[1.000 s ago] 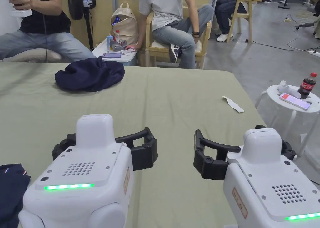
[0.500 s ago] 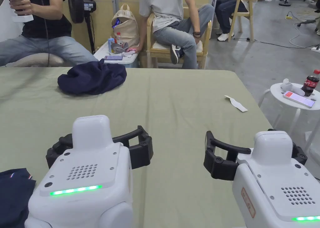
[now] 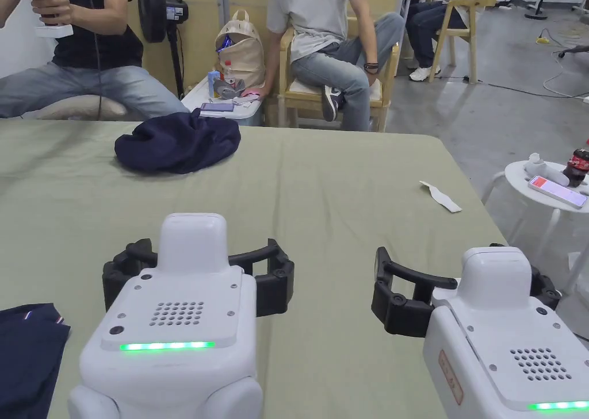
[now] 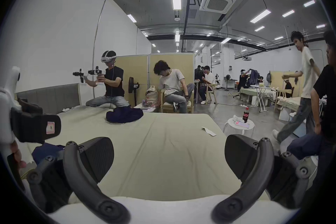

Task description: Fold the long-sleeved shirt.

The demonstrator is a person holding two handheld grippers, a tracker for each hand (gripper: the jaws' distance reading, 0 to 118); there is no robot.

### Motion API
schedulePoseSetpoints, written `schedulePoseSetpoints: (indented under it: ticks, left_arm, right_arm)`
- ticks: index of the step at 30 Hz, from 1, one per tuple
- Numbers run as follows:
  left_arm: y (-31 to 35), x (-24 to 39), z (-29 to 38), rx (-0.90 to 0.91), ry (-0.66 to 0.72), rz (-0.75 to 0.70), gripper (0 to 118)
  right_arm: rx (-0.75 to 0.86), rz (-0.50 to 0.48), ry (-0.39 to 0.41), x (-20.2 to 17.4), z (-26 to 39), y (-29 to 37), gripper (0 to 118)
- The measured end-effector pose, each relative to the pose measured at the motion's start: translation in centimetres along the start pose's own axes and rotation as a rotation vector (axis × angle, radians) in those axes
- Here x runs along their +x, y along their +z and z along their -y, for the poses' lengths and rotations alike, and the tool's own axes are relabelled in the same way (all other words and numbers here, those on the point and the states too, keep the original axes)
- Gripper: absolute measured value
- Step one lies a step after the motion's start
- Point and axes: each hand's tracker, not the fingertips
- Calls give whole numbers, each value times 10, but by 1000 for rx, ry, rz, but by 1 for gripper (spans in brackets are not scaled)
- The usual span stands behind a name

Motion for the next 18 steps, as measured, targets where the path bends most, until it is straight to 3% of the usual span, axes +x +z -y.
schedulePoseSetpoints:
  ticks: [7,13,18]
  left_arm:
    - [-16,-15,0,-124,140,85,117]
    - [-17,-8,6,-114,65,-97,118]
    - [-8,-2,11,-30,9,-40,118]
  right_arm:
    - [-7,-1,12,1,0,4,118]
    - [-15,-2,4,1,3,5,118]
    - [-17,-2,-10,0,5,5,118]
